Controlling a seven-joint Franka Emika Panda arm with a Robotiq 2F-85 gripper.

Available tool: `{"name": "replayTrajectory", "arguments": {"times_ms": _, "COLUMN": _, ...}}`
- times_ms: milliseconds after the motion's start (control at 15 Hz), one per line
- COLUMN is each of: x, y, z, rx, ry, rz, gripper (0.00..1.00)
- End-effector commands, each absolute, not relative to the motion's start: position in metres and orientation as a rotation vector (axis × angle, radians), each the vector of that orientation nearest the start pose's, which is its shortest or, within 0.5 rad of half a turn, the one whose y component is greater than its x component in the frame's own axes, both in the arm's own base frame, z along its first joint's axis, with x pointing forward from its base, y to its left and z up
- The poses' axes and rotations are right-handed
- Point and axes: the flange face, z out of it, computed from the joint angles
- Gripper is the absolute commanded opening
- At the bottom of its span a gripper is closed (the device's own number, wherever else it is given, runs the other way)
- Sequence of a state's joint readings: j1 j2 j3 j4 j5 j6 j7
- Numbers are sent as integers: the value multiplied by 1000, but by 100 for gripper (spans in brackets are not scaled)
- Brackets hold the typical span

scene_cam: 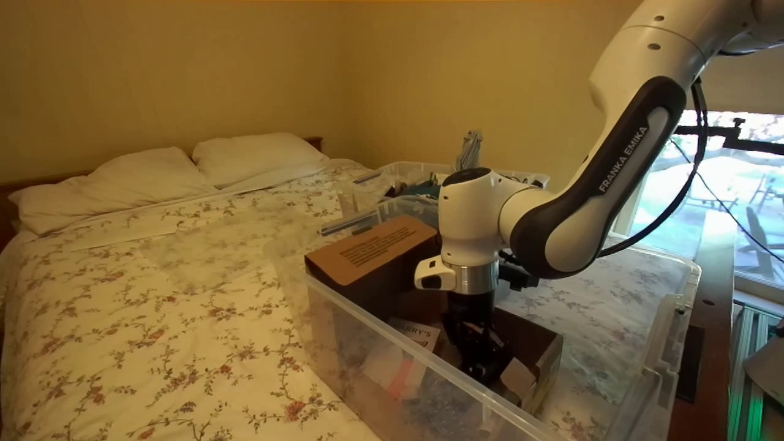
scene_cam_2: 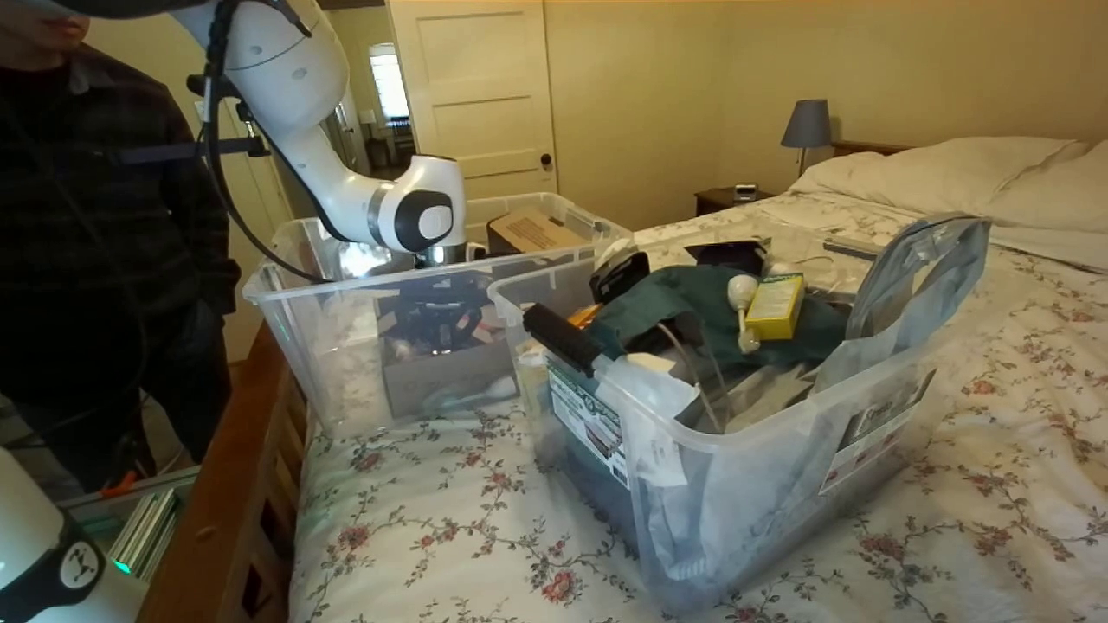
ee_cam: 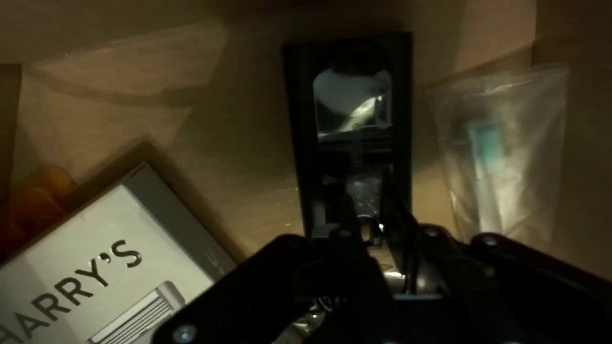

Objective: Pick up the contents in the container to the left and put them in the container to the right

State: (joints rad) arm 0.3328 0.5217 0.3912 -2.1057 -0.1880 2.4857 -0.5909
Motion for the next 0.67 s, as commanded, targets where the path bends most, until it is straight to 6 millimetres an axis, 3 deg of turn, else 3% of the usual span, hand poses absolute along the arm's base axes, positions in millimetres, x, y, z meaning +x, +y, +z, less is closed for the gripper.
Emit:
{"name": "replayTrajectory", "arguments": {"times_ms": 0, "x": 416, "y": 364, "z": 203, "rx": -2454, "ry": -1907, "rz": 91, "gripper": 0}}
{"name": "replayTrajectory", "arguments": {"times_ms": 67, "x": 415, "y": 363, "z": 203, "rx": -2463, "ry": -1896, "rz": 105, "gripper": 0}}
{"name": "replayTrajectory", "arguments": {"times_ms": 133, "x": 414, "y": 364, "z": 205, "rx": -2458, "ry": -1893, "rz": 93, "gripper": 27}}
{"name": "replayTrajectory", "arguments": {"times_ms": 267, "x": 411, "y": 365, "z": 210, "rx": -2444, "ry": -1910, "rz": 70, "gripper": 29}}
{"name": "replayTrajectory", "arguments": {"times_ms": 600, "x": 415, "y": 384, "z": 206, "rx": -2388, "ry": -1986, "rz": -44, "gripper": 63}}
